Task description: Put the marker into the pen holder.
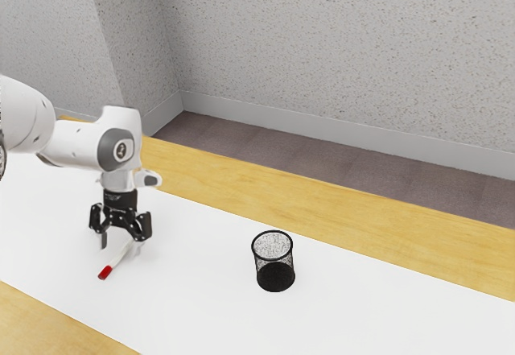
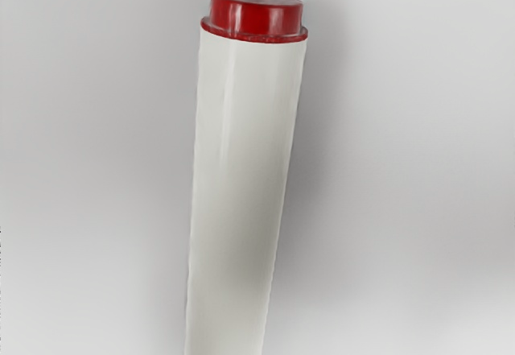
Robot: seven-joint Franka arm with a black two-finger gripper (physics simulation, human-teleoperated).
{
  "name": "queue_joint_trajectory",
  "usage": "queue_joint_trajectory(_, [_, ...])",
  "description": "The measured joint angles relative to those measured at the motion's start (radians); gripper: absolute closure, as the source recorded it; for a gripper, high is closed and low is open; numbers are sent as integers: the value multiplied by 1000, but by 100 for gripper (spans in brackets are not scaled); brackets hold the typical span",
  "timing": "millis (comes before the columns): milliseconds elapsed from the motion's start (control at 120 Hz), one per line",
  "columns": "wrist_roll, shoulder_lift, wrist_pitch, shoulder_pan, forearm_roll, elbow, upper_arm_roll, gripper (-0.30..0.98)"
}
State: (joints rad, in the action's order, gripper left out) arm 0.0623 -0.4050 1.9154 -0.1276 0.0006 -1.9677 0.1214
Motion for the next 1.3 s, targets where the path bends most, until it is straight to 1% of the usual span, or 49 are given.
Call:
queue_joint_trajectory(292, [116,-57,3,-15,-3,65,1,0])
queue_joint_trajectory(325, [127,-58,3,-15,-4,66,1,3])
queue_joint_trajectory(458, [164,-56,3,-15,0,76,0,20])
queue_joint_trajectory(617, [199,-56,1,-15,1,78,0,31])
queue_joint_trajectory(775, [226,-57,2,-15,1,79,0,36])
queue_joint_trajectory(892, [242,-57,1,-14,2,79,-1,45])
queue_joint_trajectory(983, [253,-57,1,-14,2,78,-3,49])
queue_joint_trajectory(1300, [276,-65,1,-14,4,76,-7,55])
